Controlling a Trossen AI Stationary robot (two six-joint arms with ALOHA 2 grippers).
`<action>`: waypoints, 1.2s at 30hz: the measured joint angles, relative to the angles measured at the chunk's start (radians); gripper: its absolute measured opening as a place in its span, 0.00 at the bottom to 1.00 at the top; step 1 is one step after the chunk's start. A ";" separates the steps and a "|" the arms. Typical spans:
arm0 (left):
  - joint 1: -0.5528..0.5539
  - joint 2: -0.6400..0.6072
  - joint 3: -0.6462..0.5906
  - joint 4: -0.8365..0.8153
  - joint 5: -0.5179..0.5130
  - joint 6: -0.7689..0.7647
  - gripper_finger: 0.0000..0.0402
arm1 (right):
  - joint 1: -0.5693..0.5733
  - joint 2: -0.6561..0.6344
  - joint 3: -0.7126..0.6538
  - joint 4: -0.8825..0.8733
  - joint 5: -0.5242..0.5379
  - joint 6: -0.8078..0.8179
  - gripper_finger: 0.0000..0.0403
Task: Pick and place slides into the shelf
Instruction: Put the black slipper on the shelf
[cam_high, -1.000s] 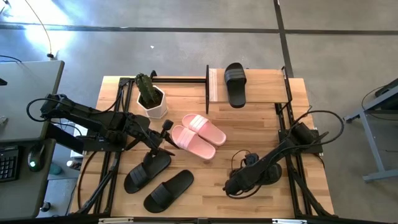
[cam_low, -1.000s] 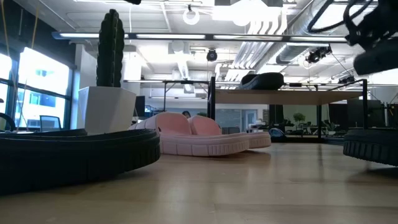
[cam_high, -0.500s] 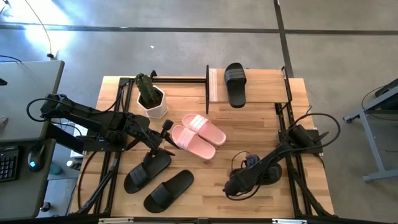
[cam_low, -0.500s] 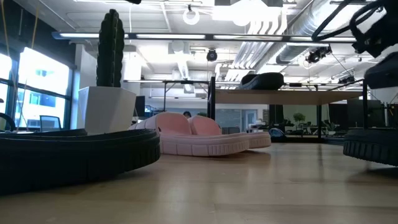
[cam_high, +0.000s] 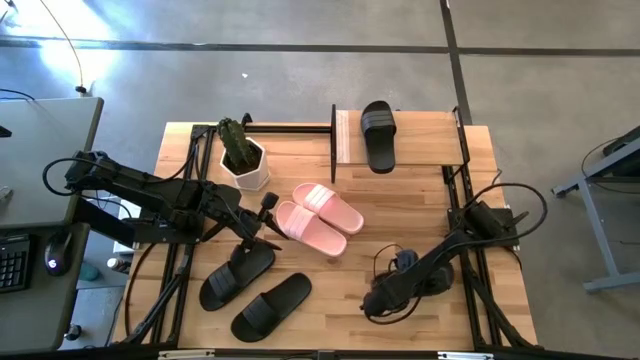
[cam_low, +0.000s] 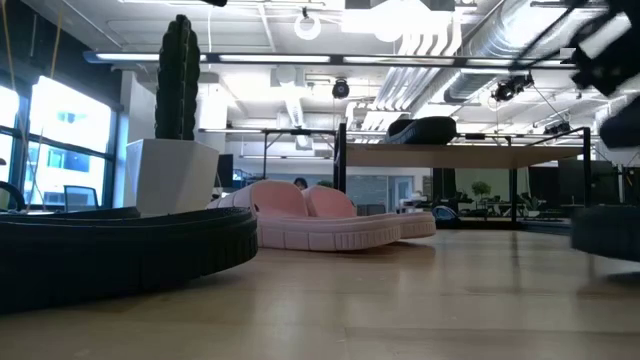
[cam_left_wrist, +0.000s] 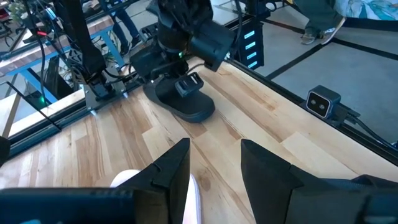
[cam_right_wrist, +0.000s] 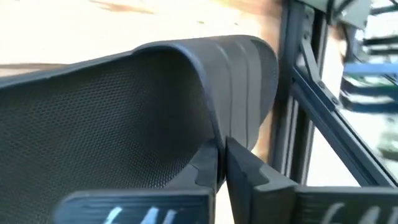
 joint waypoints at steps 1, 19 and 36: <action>0.000 0.000 0.000 0.000 0.000 0.000 0.32 | -0.001 0.000 0.018 -0.001 0.022 0.000 0.01; 0.000 0.000 0.000 0.002 0.069 0.007 0.32 | -0.010 -0.119 0.426 -0.005 0.700 -0.204 0.00; 0.000 0.000 0.000 0.082 0.130 -0.007 0.32 | -0.336 -0.314 0.879 -0.006 1.369 -1.395 0.00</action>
